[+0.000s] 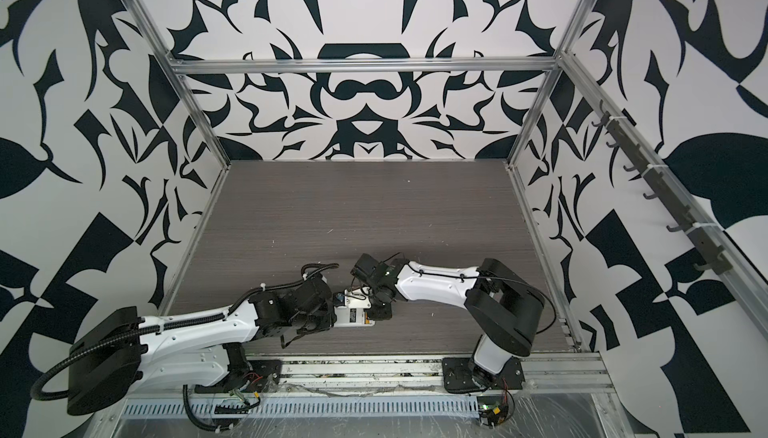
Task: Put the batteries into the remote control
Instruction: 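Withdraw the right gripper while the left gripper moves toward the loose orange battery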
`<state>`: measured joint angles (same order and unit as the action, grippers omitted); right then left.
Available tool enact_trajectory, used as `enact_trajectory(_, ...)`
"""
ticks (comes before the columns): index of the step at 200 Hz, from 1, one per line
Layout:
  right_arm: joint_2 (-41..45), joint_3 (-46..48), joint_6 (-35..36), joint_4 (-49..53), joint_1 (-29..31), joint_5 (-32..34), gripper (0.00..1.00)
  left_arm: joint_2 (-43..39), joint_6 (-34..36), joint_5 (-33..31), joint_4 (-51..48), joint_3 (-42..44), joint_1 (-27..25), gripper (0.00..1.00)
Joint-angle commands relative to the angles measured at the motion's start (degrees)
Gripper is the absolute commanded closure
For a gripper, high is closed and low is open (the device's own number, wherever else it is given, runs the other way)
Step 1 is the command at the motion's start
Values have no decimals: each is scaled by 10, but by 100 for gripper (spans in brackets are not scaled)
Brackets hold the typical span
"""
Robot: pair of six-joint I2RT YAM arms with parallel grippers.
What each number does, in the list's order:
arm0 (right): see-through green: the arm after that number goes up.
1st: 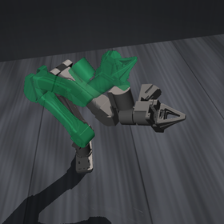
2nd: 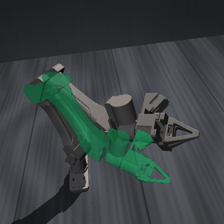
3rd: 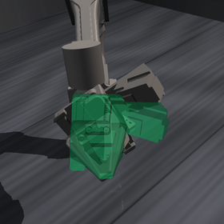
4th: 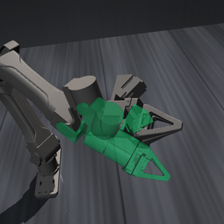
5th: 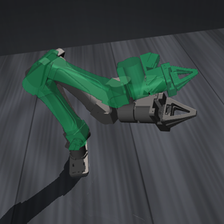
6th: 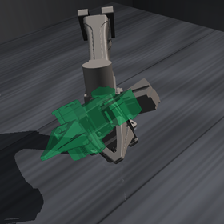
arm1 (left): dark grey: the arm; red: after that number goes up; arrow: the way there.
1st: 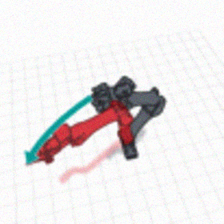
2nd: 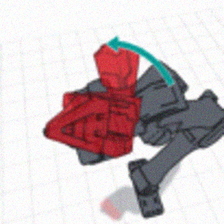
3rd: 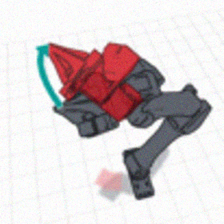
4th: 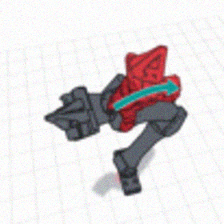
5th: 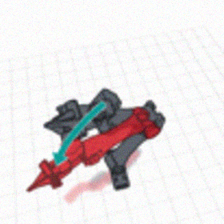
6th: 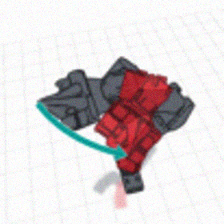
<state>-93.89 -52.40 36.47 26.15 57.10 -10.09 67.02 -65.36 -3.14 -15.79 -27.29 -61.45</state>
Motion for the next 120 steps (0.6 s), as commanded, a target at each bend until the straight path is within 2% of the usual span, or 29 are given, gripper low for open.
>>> enact_trajectory(1, -24, 3, 6, 47, 10, 5, 90, 9, -8, -1, -46, 29, 2, 91)
enact_trajectory(50, -20, 0, 3, 45, 10, 6, 91, 11, -8, 0, -45, 28, 1, 91)
enact_trajectory(74, 14, 9, -4, 24, 10, 1, 91, 11, -7, 0, -47, 24, 1, 91)
enact_trajectory(120, 87, 21, -43, -24, 8, -1, 76, -8, -4, -6, -74, 12, 1, 91)
